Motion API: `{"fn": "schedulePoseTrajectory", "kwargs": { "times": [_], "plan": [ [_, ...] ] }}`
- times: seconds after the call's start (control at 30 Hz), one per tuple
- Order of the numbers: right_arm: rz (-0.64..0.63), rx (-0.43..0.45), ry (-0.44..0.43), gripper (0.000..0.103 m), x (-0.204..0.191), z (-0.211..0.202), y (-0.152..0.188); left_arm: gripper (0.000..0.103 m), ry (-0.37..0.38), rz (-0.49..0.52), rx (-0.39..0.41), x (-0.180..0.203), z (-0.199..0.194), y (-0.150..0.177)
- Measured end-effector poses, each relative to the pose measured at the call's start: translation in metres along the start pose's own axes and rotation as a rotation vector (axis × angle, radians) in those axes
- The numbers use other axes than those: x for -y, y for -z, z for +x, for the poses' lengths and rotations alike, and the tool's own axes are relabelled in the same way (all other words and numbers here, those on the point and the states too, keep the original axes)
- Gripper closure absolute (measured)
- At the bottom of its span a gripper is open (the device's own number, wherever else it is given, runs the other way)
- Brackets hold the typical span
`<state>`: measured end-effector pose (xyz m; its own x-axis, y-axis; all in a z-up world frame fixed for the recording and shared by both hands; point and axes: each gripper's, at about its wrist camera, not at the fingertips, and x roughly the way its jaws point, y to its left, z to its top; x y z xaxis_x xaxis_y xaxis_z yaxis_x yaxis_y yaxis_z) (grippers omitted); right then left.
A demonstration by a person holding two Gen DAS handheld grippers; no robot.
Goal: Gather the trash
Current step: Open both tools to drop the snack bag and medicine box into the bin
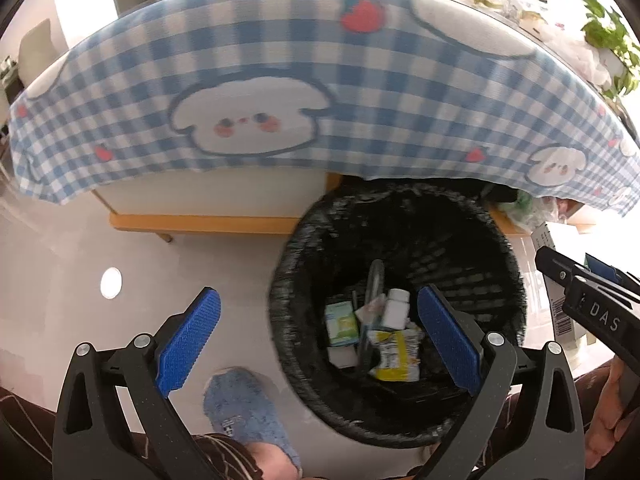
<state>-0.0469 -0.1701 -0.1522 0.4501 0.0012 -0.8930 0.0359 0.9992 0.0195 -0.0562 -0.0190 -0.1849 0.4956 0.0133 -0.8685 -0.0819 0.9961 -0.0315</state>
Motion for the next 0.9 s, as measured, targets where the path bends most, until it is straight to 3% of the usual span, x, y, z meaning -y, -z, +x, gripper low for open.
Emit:
{"fn": "schedulePoseTrajectory", "kwargs": {
  "times": [0.3,0.67,0.9],
  "plan": [
    [-0.058,0.005,-0.027,0.044,-0.042,-0.001,-0.001,0.006,-0.016,-0.045,0.021,-0.038,-0.014,0.002],
    [-0.086,0.009,-0.052,0.043,-0.058,-0.004,-0.002,0.006,-0.037,-0.068,0.024,-0.053,-0.016,0.002],
    [-0.088,0.043,-0.047,0.021,-0.053,-0.015,-0.003,0.006,-0.035,-0.051,0.03,-0.044,-0.017,0.001]
  ]
}}
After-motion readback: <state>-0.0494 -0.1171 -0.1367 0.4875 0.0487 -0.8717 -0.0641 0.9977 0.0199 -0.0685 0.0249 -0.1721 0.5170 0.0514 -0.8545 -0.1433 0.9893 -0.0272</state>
